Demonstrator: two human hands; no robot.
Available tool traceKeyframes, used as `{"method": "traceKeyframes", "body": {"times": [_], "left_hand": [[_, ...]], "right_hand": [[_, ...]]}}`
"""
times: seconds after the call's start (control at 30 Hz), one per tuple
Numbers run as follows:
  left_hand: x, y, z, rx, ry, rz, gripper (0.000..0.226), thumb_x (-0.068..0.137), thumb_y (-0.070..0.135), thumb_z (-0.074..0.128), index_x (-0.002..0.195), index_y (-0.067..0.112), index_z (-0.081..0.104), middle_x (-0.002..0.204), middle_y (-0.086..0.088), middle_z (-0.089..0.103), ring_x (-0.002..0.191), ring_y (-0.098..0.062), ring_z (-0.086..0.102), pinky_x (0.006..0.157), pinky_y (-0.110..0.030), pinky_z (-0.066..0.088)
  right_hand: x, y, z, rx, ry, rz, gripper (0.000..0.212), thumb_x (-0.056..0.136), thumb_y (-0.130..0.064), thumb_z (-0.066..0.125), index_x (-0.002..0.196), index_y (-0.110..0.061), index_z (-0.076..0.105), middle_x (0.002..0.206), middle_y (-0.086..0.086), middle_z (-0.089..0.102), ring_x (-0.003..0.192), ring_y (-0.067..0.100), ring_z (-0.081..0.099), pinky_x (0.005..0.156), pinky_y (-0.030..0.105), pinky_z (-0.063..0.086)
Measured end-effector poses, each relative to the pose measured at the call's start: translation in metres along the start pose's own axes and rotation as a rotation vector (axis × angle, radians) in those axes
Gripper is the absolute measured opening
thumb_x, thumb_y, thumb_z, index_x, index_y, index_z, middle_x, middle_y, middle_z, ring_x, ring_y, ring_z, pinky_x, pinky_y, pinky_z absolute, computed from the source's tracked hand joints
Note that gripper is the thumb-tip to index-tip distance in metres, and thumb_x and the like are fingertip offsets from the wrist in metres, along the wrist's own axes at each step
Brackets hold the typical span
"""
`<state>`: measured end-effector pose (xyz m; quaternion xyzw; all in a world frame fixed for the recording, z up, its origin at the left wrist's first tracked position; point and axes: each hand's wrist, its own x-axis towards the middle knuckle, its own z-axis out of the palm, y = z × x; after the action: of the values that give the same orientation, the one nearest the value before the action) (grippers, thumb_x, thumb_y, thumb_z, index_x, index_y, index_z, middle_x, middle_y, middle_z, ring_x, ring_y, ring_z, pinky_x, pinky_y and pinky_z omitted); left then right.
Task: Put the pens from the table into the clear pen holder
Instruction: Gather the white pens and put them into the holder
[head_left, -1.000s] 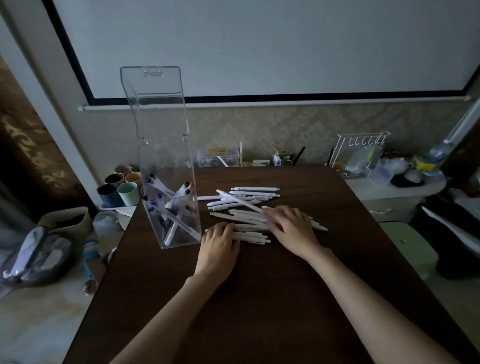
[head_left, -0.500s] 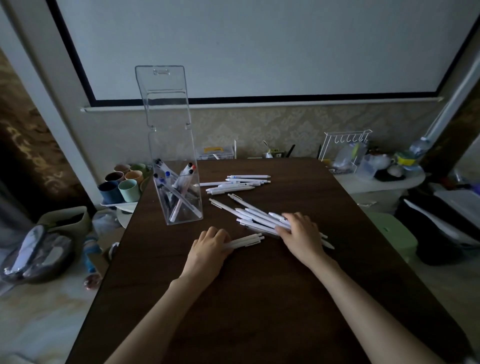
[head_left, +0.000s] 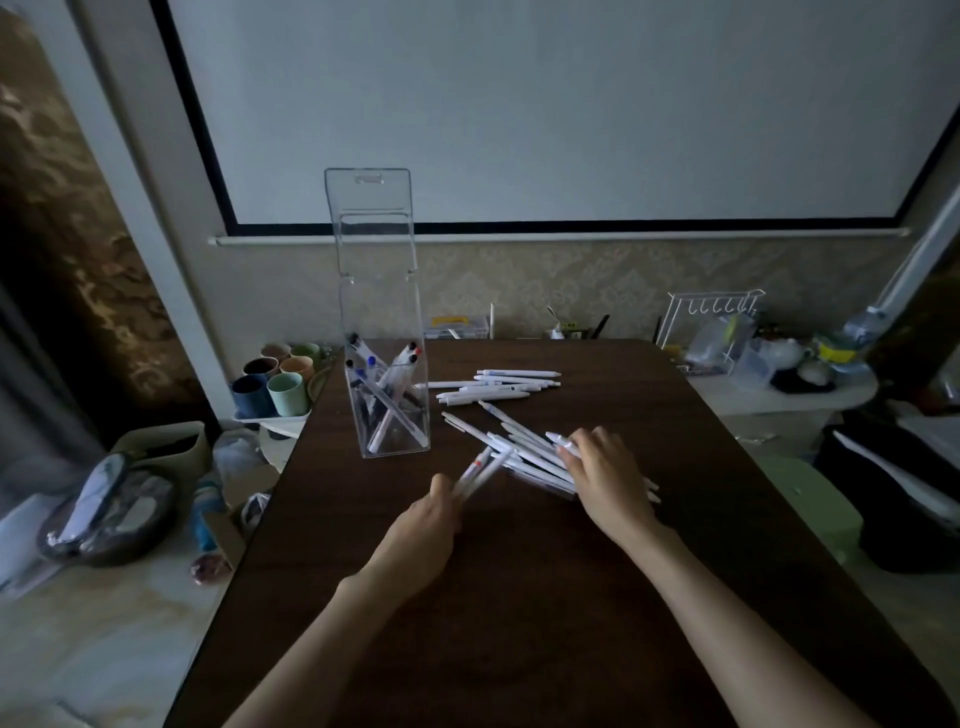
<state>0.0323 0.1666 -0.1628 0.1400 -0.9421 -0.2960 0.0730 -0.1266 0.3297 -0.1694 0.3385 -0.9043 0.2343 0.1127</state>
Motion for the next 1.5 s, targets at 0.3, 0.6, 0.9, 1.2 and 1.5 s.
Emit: {"method": "traceKeyframes", "body": {"times": [0.3,0.6,0.9,1.2,1.5], "left_hand": [[0.02,0.007,-0.082,-0.59,0.383,0.023,0.018,0.097,0.024,0.035,0.096,0.01,0.046,0.08,-0.001,0.054,0.071,-0.023,0.053,0.065,-0.048,0.049],[0.097,0.001,-0.16,-0.625,0.604,0.111,0.005,0.096,0.004,0.034,0.099,0.006,0.035,0.087,-0.005,0.058,0.072,-0.006,0.053,0.059,-0.011,0.047],[0.113,-0.01,-0.143,-0.443,0.466,-0.105,0.054,0.076,0.019,0.073,0.121,0.005,0.046,0.115,-0.006,0.057,0.106,-0.019,0.054,0.093,-0.032,0.044],[0.056,-0.05,-0.091,-0.47,0.589,-0.144,0.1,0.059,0.027,0.084,0.137,0.019,0.022,0.128,0.001,0.029,0.122,-0.017,0.036,0.109,-0.038,0.032],[0.063,-0.078,-0.069,-0.574,0.418,-0.191,0.078,0.074,0.019,0.072,0.138,0.03,0.028,0.129,-0.003,0.057,0.115,-0.017,0.058,0.095,-0.05,0.05]], "right_hand": [[0.057,-0.087,-0.052,0.41,0.412,-0.056,0.04,0.095,-0.036,0.039,0.058,-0.021,0.039,0.048,-0.004,0.039,0.041,0.012,0.038,0.042,0.028,0.031],[0.083,-0.117,-0.026,0.62,0.375,-0.093,0.05,0.09,-0.047,0.041,0.051,-0.015,0.04,0.04,-0.002,0.037,0.034,0.012,0.036,0.036,0.035,0.031],[0.087,-0.11,-0.008,0.639,0.351,-0.08,0.05,0.089,-0.047,0.045,0.054,-0.011,0.043,0.043,0.003,0.044,0.037,0.018,0.044,0.038,0.036,0.036],[0.124,-0.156,-0.022,0.797,0.601,-0.07,0.035,0.088,-0.038,0.05,0.062,-0.015,0.048,0.047,-0.008,0.046,0.039,0.008,0.044,0.04,0.026,0.036],[0.149,-0.192,0.021,0.54,0.356,-0.093,0.034,0.087,-0.033,0.057,0.06,-0.014,0.048,0.05,0.002,0.052,0.047,0.019,0.052,0.044,0.03,0.038]]}}
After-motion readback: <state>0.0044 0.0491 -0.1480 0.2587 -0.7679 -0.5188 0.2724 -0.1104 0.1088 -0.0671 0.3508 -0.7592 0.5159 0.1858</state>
